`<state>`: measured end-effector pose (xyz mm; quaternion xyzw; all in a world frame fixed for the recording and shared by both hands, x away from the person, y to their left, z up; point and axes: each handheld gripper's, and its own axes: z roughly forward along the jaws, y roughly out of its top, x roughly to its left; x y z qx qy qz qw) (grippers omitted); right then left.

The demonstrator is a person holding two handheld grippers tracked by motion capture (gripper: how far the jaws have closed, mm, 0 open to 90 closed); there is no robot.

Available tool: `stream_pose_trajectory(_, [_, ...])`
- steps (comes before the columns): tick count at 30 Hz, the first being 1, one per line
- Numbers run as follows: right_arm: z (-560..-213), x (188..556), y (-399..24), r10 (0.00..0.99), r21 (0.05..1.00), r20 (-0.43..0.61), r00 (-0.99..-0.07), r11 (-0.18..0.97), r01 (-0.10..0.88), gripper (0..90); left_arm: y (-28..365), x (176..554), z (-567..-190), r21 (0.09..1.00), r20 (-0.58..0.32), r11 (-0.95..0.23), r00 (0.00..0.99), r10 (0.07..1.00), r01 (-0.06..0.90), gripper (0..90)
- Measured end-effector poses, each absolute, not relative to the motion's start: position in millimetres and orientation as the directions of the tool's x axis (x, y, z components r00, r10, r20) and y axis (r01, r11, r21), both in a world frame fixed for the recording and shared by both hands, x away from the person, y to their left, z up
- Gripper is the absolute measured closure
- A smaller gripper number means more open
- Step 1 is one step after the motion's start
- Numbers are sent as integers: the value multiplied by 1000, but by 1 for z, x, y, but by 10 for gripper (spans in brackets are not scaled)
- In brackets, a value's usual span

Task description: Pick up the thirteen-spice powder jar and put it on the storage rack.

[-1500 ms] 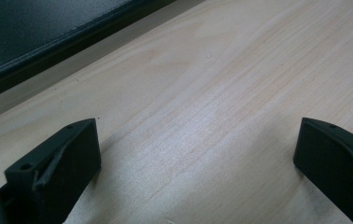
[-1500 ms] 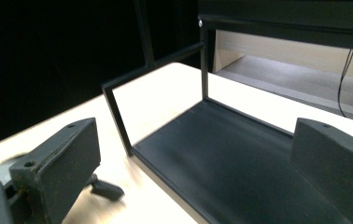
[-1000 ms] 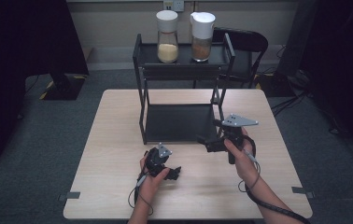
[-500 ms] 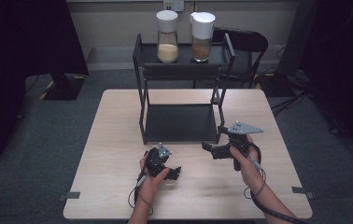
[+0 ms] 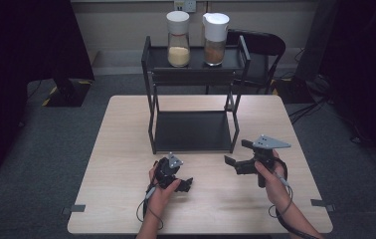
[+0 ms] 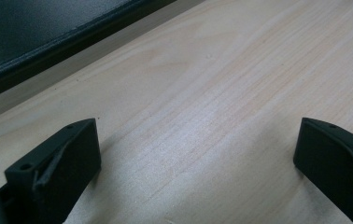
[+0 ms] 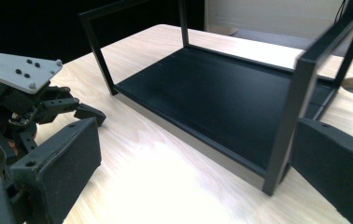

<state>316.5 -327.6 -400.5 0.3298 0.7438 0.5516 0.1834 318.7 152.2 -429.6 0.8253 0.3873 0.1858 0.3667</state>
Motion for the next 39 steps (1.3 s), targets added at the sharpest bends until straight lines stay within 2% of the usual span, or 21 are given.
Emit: stream_pose_trajectory(39, [-439,289,-380,749,915,118,-652,173,365,12,152,319,-430,749,22,-431,631,776,503,0])
